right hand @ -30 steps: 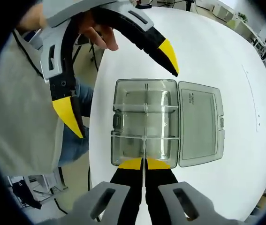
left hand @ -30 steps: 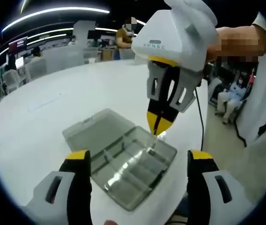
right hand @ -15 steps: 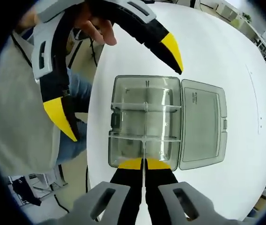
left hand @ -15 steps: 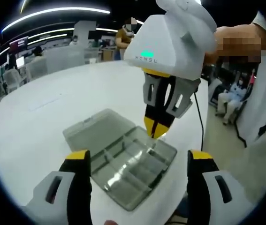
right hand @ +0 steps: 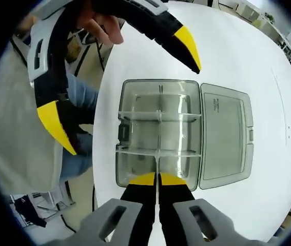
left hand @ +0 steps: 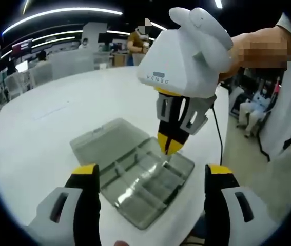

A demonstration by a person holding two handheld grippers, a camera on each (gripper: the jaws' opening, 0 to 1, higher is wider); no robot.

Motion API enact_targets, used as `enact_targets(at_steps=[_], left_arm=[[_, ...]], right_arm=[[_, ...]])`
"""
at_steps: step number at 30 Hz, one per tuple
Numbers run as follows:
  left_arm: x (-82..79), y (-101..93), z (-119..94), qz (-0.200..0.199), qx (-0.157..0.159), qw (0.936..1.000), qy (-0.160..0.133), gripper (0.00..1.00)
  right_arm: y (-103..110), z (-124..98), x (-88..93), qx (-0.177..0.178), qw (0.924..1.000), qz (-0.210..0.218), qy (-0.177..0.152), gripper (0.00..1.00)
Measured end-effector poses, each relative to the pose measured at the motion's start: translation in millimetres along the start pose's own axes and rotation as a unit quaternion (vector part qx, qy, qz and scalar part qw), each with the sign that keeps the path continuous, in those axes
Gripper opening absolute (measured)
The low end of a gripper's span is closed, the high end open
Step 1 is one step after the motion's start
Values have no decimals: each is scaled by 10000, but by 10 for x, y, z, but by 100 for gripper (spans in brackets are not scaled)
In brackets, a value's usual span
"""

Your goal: Insert the divider into the dual guide fixture by aligning both edges with the guide slots and pushing it downward to the bottom, including one-sided entry, uneven engagement, binding, and posture correction.

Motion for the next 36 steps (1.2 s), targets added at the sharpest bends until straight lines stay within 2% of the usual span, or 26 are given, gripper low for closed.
enact_targets(at_steps=[7,8,13,22,24,25,27,36], left_arm=[[-3,-4,-1,-10,-2,10000,-1,82],[-5,-7,-1,-12,-2,10000,1,82],[-9,-5,-2,-23,-3,10000,-8,82],[-10,8,-4,-31,-12,10000,-22,81],[-12,5,0,-29,-9,10000,-21,81],[-14,3,2,-27,-5,10000,-24,81],[-16,-1,9,-23,-1,10000,-26,81],[-2,-22,-1,-20,5,10000,-8,81]], right_arm=[[16,16,-9,-24,10000,64,-6,0],[11,17,-12,-68,9997,220,-3,0],[-6,4,-15,-170,9990,418,13,0],[-5,-70,-36,-153,9992,364,81,0],[-18,-102,-46,-182,9987,472,76,0],[32,-114,-43,-286,9972,671,134,0],[7,-91,-37,-156,9992,356,74,0],[22,-99,-55,-80,9998,194,12,0]])
Point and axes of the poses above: the point that each gripper's makers call its tool centre point, and the gripper's own axes: z roughly forward along the fingers, y roughly to its left, x roughly out of its underside, the point moved 2 cm from there along -z, roughly backward along the fingers, and after that the axes turned 11 degrees about x, right-handed, at the moved point
